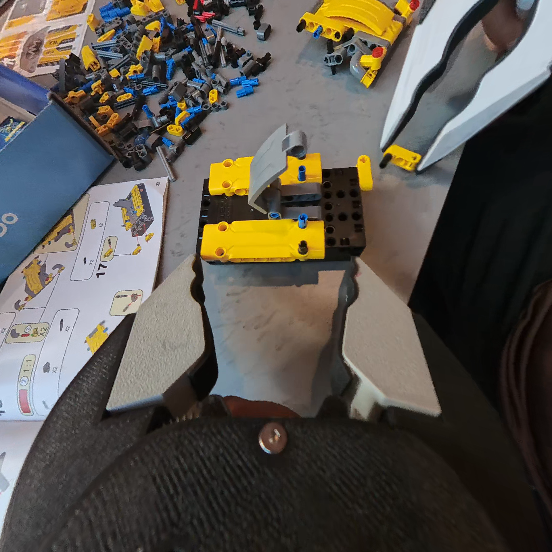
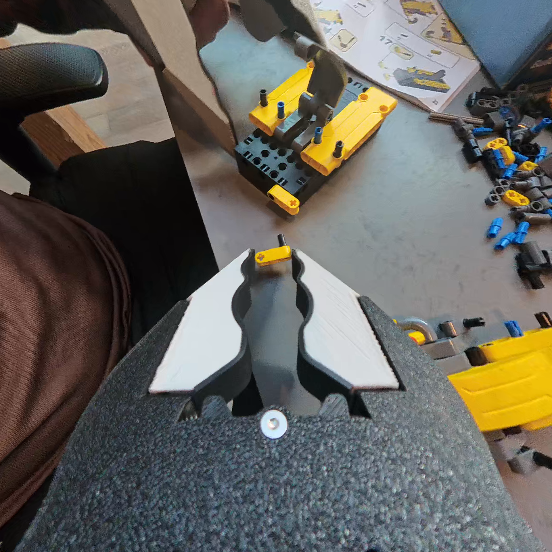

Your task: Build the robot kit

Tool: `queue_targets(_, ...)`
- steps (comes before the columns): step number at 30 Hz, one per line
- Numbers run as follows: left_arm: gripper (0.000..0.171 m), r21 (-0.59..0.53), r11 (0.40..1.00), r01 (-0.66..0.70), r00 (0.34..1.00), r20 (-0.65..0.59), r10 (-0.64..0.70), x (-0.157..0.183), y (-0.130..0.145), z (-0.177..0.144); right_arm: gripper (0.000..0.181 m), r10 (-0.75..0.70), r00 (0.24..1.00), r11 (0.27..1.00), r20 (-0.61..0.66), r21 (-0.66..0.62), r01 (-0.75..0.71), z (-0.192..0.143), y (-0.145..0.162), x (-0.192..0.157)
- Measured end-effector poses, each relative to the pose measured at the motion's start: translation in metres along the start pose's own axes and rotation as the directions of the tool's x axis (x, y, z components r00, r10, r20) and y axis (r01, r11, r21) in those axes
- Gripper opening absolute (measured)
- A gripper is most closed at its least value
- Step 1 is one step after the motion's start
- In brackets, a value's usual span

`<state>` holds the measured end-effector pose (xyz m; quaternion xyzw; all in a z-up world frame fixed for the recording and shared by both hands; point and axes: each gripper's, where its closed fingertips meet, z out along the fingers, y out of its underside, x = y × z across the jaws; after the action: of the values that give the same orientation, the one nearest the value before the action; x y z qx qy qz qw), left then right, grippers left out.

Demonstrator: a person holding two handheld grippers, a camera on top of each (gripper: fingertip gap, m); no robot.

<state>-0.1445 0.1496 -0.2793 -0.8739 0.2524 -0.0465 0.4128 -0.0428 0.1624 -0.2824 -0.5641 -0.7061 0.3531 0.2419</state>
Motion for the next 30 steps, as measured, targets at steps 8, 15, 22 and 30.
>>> queue_targets(8,0.081,-0.020,1.000,-0.015,0.998,-0.056,0.014,0.040,0.004,-0.014,0.021,0.036,0.999,0.999,-0.014,0.013,-0.036,-0.014,0.004,0.004)
queue_targets(15,0.081,-0.023,1.000,0.013,1.000,-0.018,-0.013,0.025,0.021,-0.030,0.021,0.027,0.999,0.999,-0.036,-0.027,-0.028,-0.016,0.012,0.007)
queue_targets(22,0.080,0.037,0.999,0.012,1.000,0.026,-0.013,0.015,0.022,-0.028,0.021,0.051,0.997,0.997,-0.061,-0.062,-0.055,-0.021,0.026,0.010)
queue_targets(30,0.082,0.073,0.997,-0.012,1.000,0.006,0.012,0.020,0.019,-0.030,0.021,0.053,0.995,0.998,-0.081,-0.036,-0.056,-0.022,0.024,0.013)
